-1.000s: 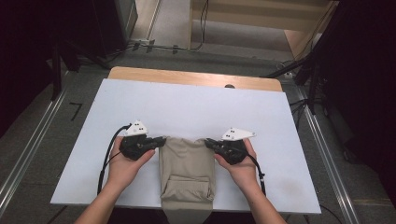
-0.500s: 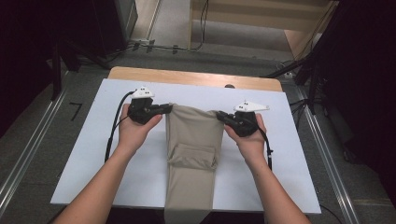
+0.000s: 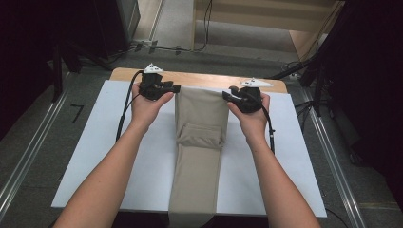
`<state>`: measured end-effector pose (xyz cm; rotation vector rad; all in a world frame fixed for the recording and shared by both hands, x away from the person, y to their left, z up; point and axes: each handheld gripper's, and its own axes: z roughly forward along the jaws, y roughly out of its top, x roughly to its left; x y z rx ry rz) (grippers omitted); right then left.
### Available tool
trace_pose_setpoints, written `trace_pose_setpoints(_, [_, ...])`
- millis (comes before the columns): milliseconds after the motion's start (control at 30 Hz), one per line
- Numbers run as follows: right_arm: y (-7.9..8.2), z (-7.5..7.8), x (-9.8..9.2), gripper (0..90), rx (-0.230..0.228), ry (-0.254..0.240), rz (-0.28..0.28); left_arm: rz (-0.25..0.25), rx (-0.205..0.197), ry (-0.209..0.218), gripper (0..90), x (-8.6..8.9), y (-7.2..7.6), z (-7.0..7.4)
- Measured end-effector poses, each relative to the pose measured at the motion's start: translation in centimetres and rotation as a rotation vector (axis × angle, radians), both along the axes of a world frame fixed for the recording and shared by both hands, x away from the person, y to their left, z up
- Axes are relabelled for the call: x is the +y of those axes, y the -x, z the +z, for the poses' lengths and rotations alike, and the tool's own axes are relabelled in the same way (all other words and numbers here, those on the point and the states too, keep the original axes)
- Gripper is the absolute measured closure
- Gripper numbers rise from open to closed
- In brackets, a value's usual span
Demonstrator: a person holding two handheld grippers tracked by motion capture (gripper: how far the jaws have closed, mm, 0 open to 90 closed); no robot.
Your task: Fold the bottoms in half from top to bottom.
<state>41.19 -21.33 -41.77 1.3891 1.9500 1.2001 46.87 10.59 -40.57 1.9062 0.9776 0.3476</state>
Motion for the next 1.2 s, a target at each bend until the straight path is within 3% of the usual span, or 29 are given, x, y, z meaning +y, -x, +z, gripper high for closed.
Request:
trace_pose_setpoints(67, [-0.3,-0.2,-0.2,39.9,0.014,-0.014,-0.007,0.004,0.023,0.019,42.8,0.3,-0.1,-0.3])
trace_pose_setpoints(100, [-0.3,-0.7,-0.5,35.8,0.036,-0.055,0.014,0.006,0.023,0.027,37.0,0.4,0.1,-0.4])
trace_pose_setpoints(133, [-0.2,-1.0,-0.6,35.5,0.04,-0.064,0.033,-0.038,0.021,0.048,36.9,0.4,0.7,-0.5])
trace_pose_setpoints(200, [0.1,-1.3,-0.5,35.5,0.042,-0.062,0.055,-0.057,0.021,0.048,36.4,0.3,1.0,-0.5])
trace_pose_setpoints(233, [0.8,-1.9,-0.2,35.5,0.046,-0.032,0.086,-0.076,0.014,0.044,35.7,0.3,1.4,-0.6])
trace_pose_setpoints(300, [1.2,-2.3,-0.1,35.5,0.049,-0.021,0.1,-0.11,0.013,0.045,35.8,0.1,2.3,-1.0])
trace_pose_setpoints(333, [1.9,-2.9,0.1,35.5,0.066,-0.023,0.129,-0.145,0.022,0.062,36.5,0.0,3.1,-1.6])
trace_pose_setpoints(367, [1.9,-2.9,0.1,35.5,0.066,-0.023,0.129,-0.145,0.022,0.062,37.0,0.0,3.1,-1.6])
trace_pose_setpoints(433, [3.1,-3.8,0.2,35.5,0.086,-0.037,0.152,-0.183,0.028,0.059,37.0,-0.4,4.5,-2.7])
trace_pose_setpoints(633, [4.9,-5.3,0.8,35.5,0.112,-0.037,0.201,-0.213,0.052,0.038,37.2,-1.0,6.2,-5.2])
trace_pose_setpoints(767, [6.3,-6.5,1.4,35.7,0.127,-0.03,0.243,-0.216,0.083,0.05,40.2,-1.2,7.4,-6.7])
trace_pose_setpoints(900, [7.8,-8.1,2.1,35.6,0.152,-0.029,0.275,-0.229,0.083,0.013,41.8,-1.7,8.7,-7.9])
trace_pose_setpoints(1033, [8.5,-9.2,2.4,34.6,0.163,0.0,0.279,-0.22,0.099,-0.022,44.3,-1.7,9.6,-8.9])
trace_pose_setpoints(1067, [8.9,-9.7,2.4,34.0,0.173,0.01,0.27,-0.227,0.102,-0.022,48.6,-1.7,9.9,-9.1])
trace_pose_setpoints(1200, [9.4,-10.2,2.2,34.0,0.18,0.008,0.26,-0.233,0.108,-0.042,54.2,-1.4,10.6,-10.0])
